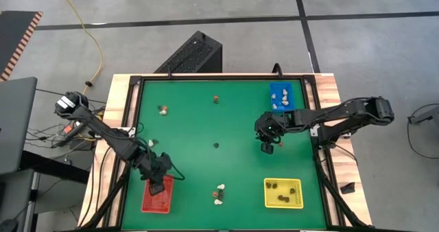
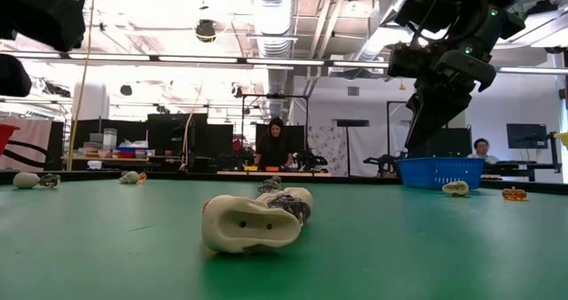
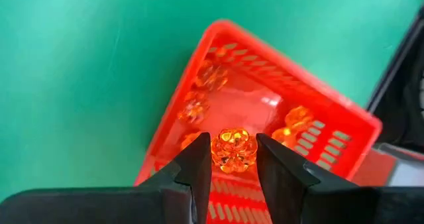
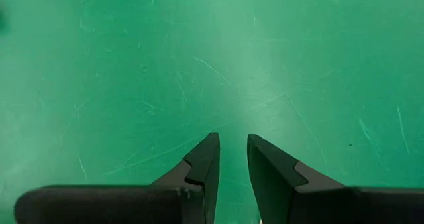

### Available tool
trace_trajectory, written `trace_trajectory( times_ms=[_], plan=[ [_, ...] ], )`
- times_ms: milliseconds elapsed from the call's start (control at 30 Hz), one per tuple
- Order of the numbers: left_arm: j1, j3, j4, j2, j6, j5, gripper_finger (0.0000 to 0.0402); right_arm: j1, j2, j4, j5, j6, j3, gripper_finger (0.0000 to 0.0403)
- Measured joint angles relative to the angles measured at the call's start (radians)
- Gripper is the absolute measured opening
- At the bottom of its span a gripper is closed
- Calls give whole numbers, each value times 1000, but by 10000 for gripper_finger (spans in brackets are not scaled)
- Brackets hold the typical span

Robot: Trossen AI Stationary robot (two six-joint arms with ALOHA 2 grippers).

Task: Sort Halloween decoration
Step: Put the orange pumpkin toy into the red bin, then put the white skull toy into the blue bin

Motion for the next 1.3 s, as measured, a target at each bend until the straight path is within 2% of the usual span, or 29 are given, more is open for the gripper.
trace_trajectory(
  times_ms=[300,500,633,733,900,967,1100,1200,1300],
  plan=[
    [6,0,-19,0,6,27,104,0,0,4,-1,12,0,111],
    [7,0,-20,0,5,24,150,0,0,15,-1,12,0,111],
    [18,0,13,0,44,102,182,0,0,15,-1,12,0,111],
    [41,0,129,0,79,153,189,0,0,16,-1,12,0,111],
    [122,0,433,0,141,162,183,0,0,16,-1,12,0,111],
    [151,0,560,0,217,111,178,0,0,16,-1,19,0,111],
    [179,2,719,46,543,-67,169,0,0,17,-1,36,0,111],
    [208,16,760,141,737,-74,165,1,0,17,-2,73,0,111],
    [234,84,774,267,905,-76,164,16,0,16,-2,91,0,111]
  ],
)
